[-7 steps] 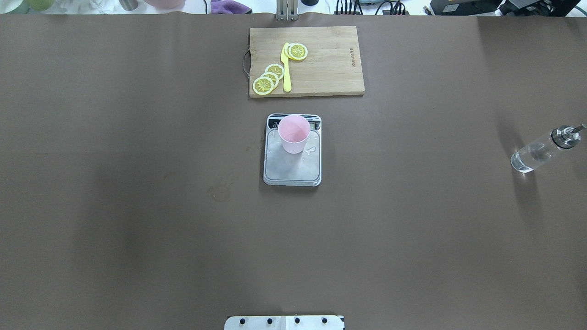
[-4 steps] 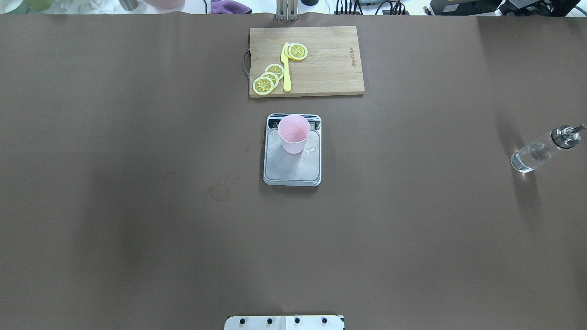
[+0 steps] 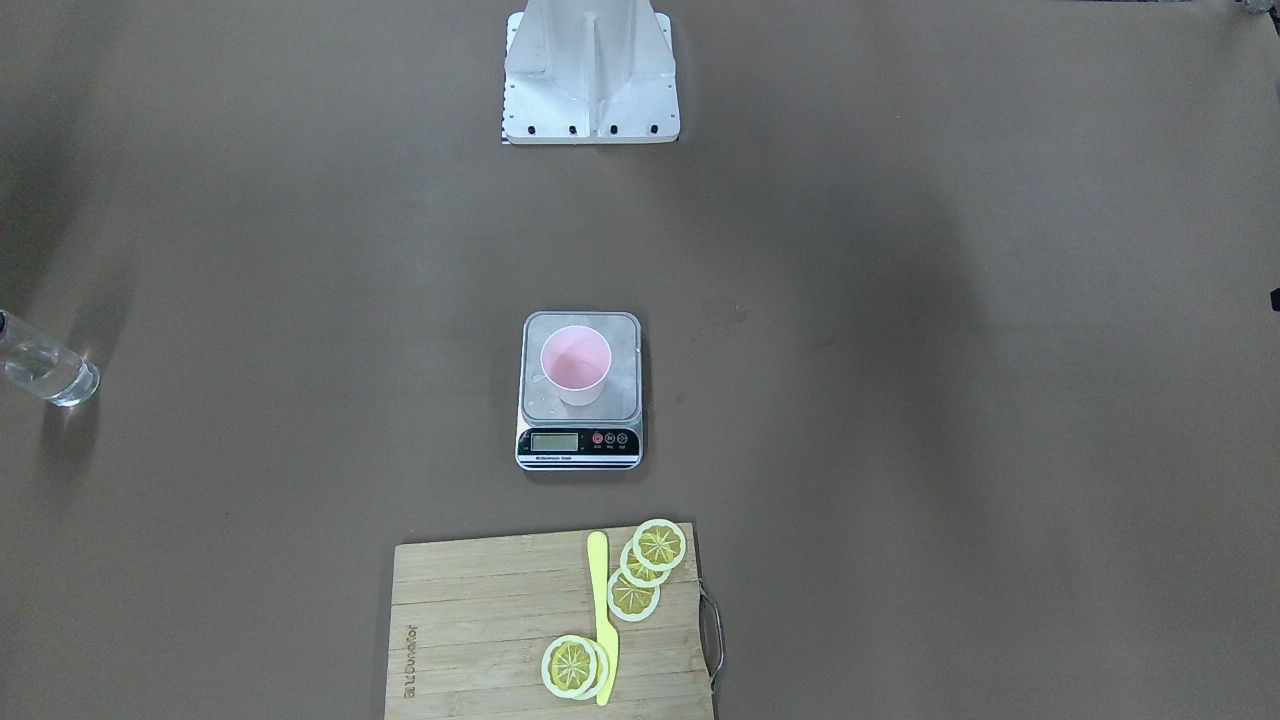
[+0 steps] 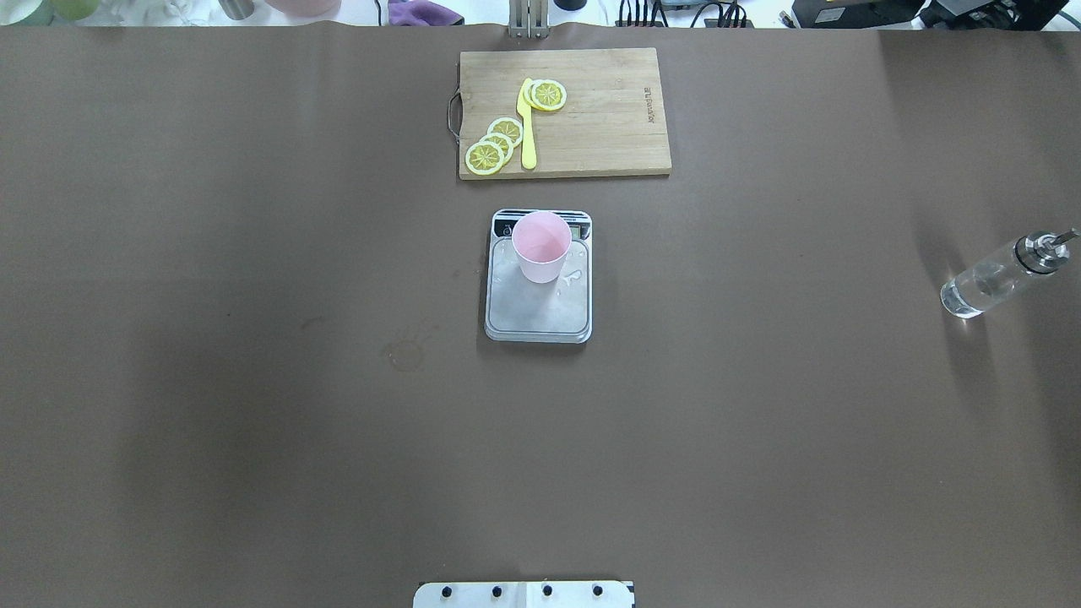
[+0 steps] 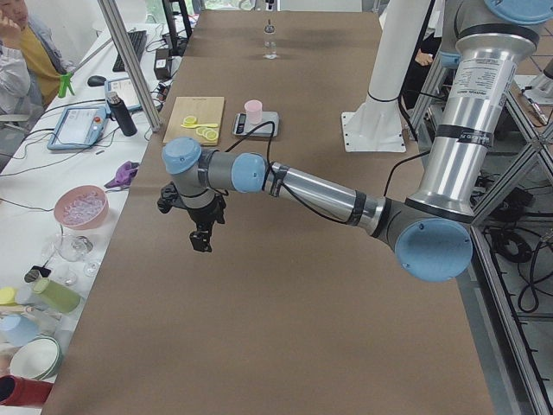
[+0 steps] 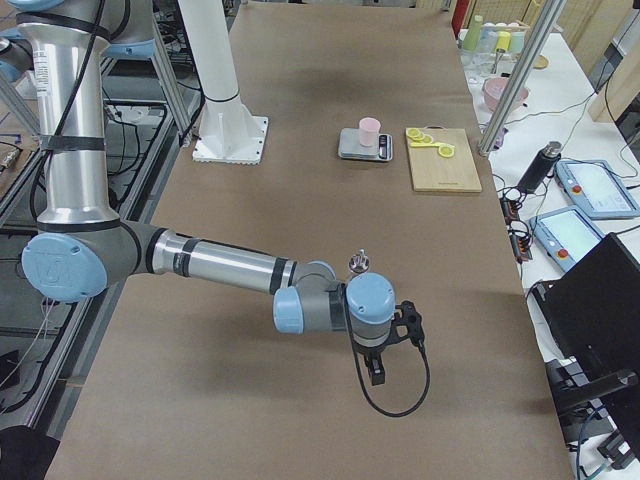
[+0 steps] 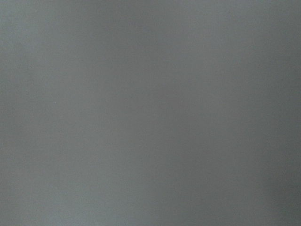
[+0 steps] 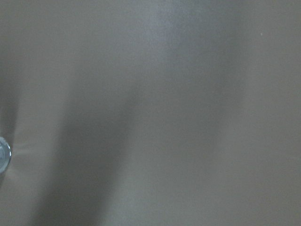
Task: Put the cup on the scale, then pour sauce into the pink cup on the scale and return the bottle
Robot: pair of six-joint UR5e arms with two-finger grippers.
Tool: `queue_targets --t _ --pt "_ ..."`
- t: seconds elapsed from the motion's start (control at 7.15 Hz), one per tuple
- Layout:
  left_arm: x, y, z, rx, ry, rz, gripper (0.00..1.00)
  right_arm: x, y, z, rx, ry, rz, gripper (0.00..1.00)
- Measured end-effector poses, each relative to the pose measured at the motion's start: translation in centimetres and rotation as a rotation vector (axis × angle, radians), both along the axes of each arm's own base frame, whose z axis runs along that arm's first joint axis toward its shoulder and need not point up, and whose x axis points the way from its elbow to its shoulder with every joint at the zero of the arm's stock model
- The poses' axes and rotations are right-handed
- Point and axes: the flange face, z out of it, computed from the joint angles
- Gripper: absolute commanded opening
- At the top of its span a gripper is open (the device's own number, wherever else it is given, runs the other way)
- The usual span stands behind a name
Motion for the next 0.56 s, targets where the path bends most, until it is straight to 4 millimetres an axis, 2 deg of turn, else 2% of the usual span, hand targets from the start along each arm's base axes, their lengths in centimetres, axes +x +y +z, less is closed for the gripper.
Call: queue_targets --t 0.14,0.28,0.56 --pt "-0.3 1.3 1.9 -0.021 -0.002 -0.005 0.98 1.4 -0.4 -3.1 -0.026 0.041 -0.042 1.00" --pt "-1.2 1.8 3.5 -0.056 -0.004 -0.034 0.98 2.3 0.5 -4.9 -0.045 0.056 -0.062 1.00" --pt "-4.3 2.1 7.4 -0.157 -0.006 -0.118 0.98 2.7 2.6 -5.1 -0.069 0.059 -0.073 1.00"
